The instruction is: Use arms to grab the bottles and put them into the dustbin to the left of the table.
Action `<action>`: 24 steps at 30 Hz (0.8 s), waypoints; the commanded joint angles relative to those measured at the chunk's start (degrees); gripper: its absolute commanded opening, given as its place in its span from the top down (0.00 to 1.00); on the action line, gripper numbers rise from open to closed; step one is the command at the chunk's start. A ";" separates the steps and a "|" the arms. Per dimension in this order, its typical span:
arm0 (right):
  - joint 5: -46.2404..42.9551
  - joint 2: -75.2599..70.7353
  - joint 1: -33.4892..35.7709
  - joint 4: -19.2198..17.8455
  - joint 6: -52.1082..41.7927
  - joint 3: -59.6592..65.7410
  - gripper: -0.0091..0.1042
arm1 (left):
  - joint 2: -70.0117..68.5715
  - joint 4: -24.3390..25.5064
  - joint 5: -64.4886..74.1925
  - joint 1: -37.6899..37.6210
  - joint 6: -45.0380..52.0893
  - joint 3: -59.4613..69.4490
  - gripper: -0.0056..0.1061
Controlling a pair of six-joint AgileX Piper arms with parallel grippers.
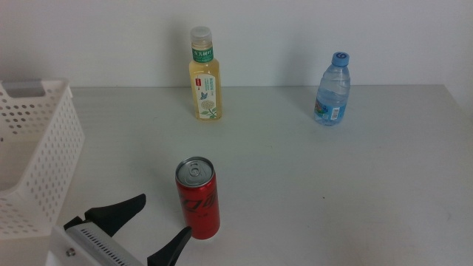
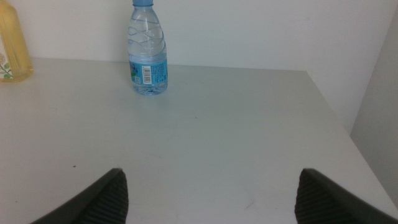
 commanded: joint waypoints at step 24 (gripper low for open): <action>-4.10 -1.21 0.10 -0.47 -0.35 -0.55 0.09 | 16.12 -1.51 -2.55 -0.28 -4.53 -12.60 0.11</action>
